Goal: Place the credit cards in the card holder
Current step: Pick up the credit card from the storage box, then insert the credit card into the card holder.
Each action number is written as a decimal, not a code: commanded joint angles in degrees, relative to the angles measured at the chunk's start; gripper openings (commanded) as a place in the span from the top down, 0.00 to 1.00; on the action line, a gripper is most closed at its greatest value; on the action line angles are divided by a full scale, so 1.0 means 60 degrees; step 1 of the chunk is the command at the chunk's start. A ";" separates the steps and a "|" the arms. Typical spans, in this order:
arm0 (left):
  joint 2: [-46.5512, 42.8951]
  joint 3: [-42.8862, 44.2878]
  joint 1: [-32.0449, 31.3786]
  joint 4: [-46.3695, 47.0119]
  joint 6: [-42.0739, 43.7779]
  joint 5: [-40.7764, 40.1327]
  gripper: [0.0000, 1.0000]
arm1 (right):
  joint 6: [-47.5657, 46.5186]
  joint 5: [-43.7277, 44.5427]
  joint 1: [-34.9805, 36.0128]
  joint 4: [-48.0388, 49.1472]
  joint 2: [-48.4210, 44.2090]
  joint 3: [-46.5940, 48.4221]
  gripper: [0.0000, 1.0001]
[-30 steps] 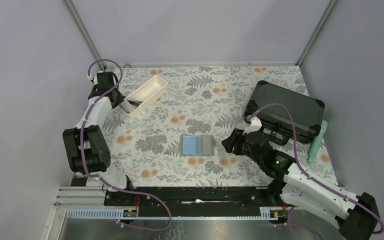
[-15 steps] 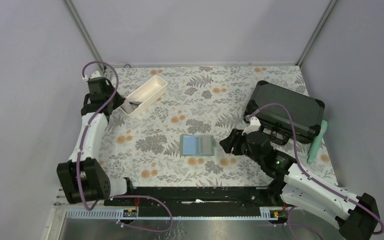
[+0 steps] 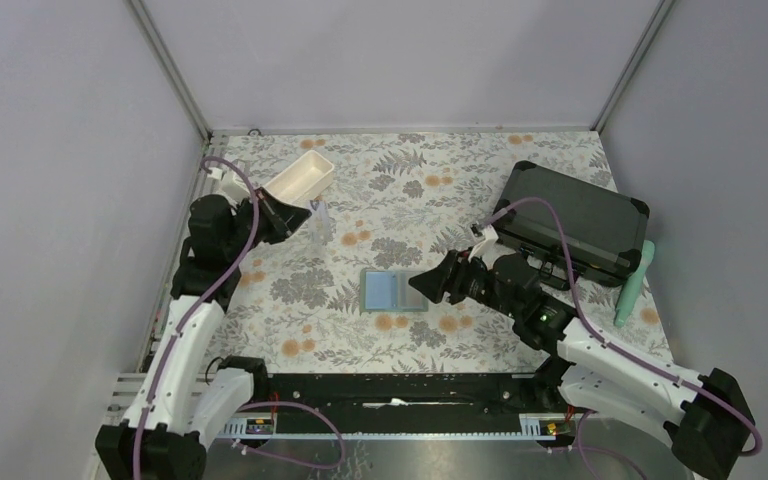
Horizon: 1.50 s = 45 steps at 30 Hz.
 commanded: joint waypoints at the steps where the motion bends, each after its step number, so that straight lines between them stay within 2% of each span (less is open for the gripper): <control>1: -0.1150 -0.0420 -0.0585 0.1626 -0.1004 0.1282 1.00 | 0.0576 -0.1578 -0.0025 0.2048 0.0471 0.0360 0.35; 5: -0.1830 -0.1002 -0.1516 0.2558 -0.1826 0.1496 1.00 | 0.1217 -0.2482 -0.0015 0.3069 0.0983 0.0578 0.33; 11: -0.2152 -0.1677 -0.2960 0.4476 -0.3023 0.1633 1.00 | 0.2094 -0.3084 -0.0021 0.4303 0.1478 0.0953 0.32; 19: -0.1939 -0.1907 -0.4670 0.5621 -0.3241 0.1434 1.00 | 0.2554 -0.3444 -0.0015 0.5205 0.1816 0.1317 0.35; 27: -0.1854 -0.2224 -0.5146 0.5856 -0.3172 0.1107 1.00 | 0.2646 -0.3202 -0.0017 0.5273 0.1481 0.1174 0.61; 35: -0.1766 -0.2240 -0.5165 0.5545 -0.2924 0.0913 1.00 | 0.2665 -0.3031 -0.0030 0.4998 0.1273 0.1082 1.00; 36: -0.1714 -0.2204 -0.5158 0.5328 -0.2776 0.0899 0.94 | 0.2626 -0.2957 -0.0023 0.4819 0.1232 0.1086 1.00; 39: -0.1524 -0.1936 -0.5165 0.4214 -0.2074 0.0837 0.52 | 0.2329 -0.2381 -0.0032 0.3642 0.1031 0.1115 1.00; 41: -0.1530 -0.1905 -0.5165 0.3390 -0.1642 0.0284 0.29 | 0.2079 -0.1690 -0.0035 0.2584 0.0836 0.1055 1.00; 43: -0.1583 -0.2070 -0.5158 0.2799 -0.1491 -0.0514 0.16 | 0.1938 -0.0934 -0.0035 0.1570 0.0704 0.0991 1.00; 45: -0.1460 -0.2228 -0.5150 0.2102 -0.1645 -0.1364 0.08 | 0.1838 -0.0270 -0.0035 0.0718 0.0701 0.0930 1.00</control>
